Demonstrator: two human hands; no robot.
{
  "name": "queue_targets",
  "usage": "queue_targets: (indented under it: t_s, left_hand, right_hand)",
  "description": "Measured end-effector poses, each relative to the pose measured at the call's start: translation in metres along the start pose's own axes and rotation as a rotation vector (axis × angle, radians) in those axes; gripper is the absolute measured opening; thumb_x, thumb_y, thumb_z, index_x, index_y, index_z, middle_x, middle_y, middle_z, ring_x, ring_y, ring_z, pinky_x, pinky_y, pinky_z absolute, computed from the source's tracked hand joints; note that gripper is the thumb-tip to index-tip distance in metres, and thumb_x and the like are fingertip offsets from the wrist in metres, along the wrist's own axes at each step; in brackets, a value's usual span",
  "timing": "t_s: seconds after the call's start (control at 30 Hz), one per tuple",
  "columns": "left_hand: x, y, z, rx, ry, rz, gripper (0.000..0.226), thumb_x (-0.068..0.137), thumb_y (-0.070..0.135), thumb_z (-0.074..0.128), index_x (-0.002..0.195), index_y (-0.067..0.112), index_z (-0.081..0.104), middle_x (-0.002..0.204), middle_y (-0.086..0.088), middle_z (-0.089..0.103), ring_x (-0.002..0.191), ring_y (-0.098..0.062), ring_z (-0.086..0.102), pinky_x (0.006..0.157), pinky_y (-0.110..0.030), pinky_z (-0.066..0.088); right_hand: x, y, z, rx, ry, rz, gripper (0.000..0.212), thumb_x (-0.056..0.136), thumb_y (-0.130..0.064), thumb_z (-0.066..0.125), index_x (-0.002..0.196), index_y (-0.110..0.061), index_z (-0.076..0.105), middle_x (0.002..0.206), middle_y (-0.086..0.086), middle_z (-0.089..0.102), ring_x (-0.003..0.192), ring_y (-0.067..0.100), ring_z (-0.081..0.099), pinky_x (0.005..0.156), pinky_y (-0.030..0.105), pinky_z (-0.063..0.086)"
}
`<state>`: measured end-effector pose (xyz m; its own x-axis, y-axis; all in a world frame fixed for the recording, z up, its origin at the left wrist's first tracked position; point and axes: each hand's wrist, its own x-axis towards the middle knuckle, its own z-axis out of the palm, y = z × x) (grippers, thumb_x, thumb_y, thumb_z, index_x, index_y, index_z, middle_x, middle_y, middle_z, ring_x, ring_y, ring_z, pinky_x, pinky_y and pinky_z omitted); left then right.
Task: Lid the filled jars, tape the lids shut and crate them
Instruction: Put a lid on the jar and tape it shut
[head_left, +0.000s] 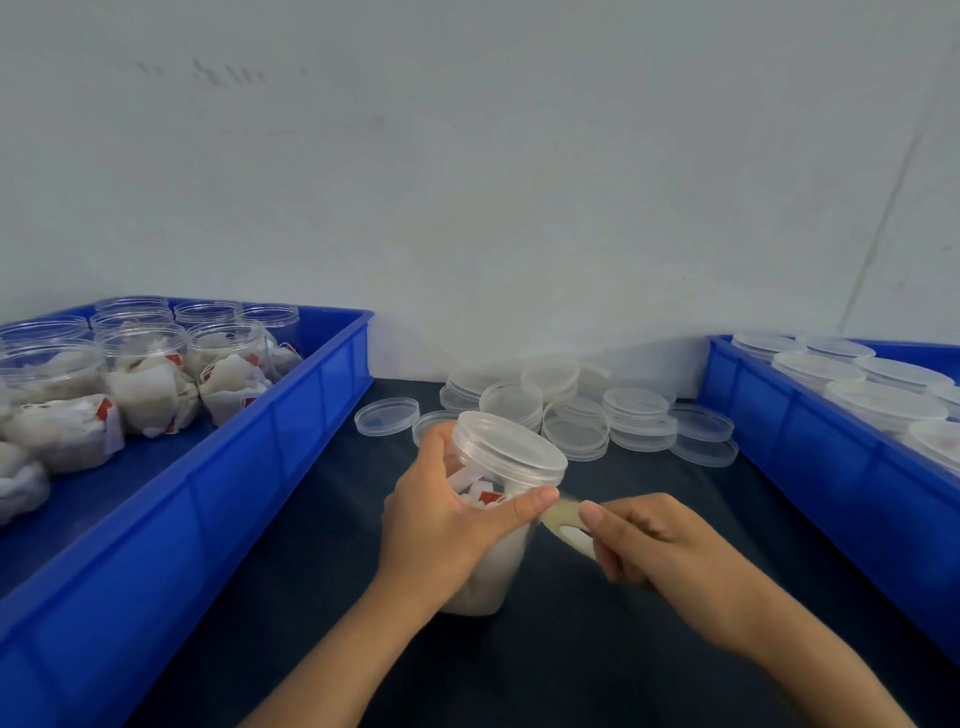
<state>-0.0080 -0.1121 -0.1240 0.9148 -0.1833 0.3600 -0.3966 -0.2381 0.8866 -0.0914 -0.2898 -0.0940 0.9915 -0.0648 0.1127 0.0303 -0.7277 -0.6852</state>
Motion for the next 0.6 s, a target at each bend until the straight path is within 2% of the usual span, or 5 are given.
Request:
queue_targets:
  t_s: [0.1,0.2,0.43,0.53,0.6]
  left_hand:
    - [0.002,0.001,-0.002,-0.006,-0.016,-0.027,0.082,0.030,0.082,0.069,0.102,0.047,0.049,0.102,0.024,0.064,0.098,0.008,0.058,0.077,-0.015,0.047]
    - [0.004,0.002,-0.003,-0.124,-0.087,-0.088,0.081,0.032,0.071,0.077,0.105,0.039,0.058,0.099,0.023,0.069,0.097,0.007,0.061,0.088,-0.024,0.050]
    - [0.008,0.002,-0.013,-0.341,-0.333,-0.072,0.078,0.048,0.047,0.083,0.117,0.017,0.063,0.111,0.006,0.072,0.108,-0.007,0.065,0.090,-0.023,0.050]
    - [0.008,0.002,-0.015,-0.382,-0.403,-0.061,0.072,0.050,0.046,0.083,0.115,0.019,0.063,0.110,0.005,0.073,0.104,-0.006,0.067,0.079,-0.013,0.051]
    - [0.007,0.002,-0.016,-0.413,-0.409,-0.071,0.089,0.042,0.055,0.089,0.119,0.019,0.059,0.110,0.006,0.072,0.103,-0.006,0.067,0.077,-0.011,0.050]
  right_hand:
    - [0.000,0.003,-0.006,-0.092,0.045,0.008,0.061,0.081,-0.070,0.038,0.067,-0.011,0.048,0.053,-0.004,0.040,0.050,0.009,0.035,0.058,0.033,0.034]
    - [0.000,0.004,-0.010,-0.202,0.107,0.014,0.057,0.083,-0.067,0.035,0.072,-0.013,0.048,0.054,-0.005,0.043,0.048,0.006,0.036,0.055,0.027,0.034]
    - [0.000,0.003,-0.011,-0.348,0.151,0.028,0.053,0.087,-0.067,0.030,0.075,-0.020,0.050,0.061,-0.004,0.049,0.053,0.007,0.040,0.055,0.022,0.035]
    - [-0.001,-0.003,-0.007,-0.364,0.161,-0.008,0.064,0.076,-0.075,0.017,0.076,-0.019,0.048,0.061,-0.004,0.047,0.055,0.008,0.040,0.055,0.021,0.035]
    - [-0.001,-0.007,-0.004,-0.377,0.165,-0.026,0.071,0.067,-0.078,0.008,0.075,-0.019,0.047,0.061,-0.003,0.047,0.056,0.008,0.041,0.056,0.022,0.037]
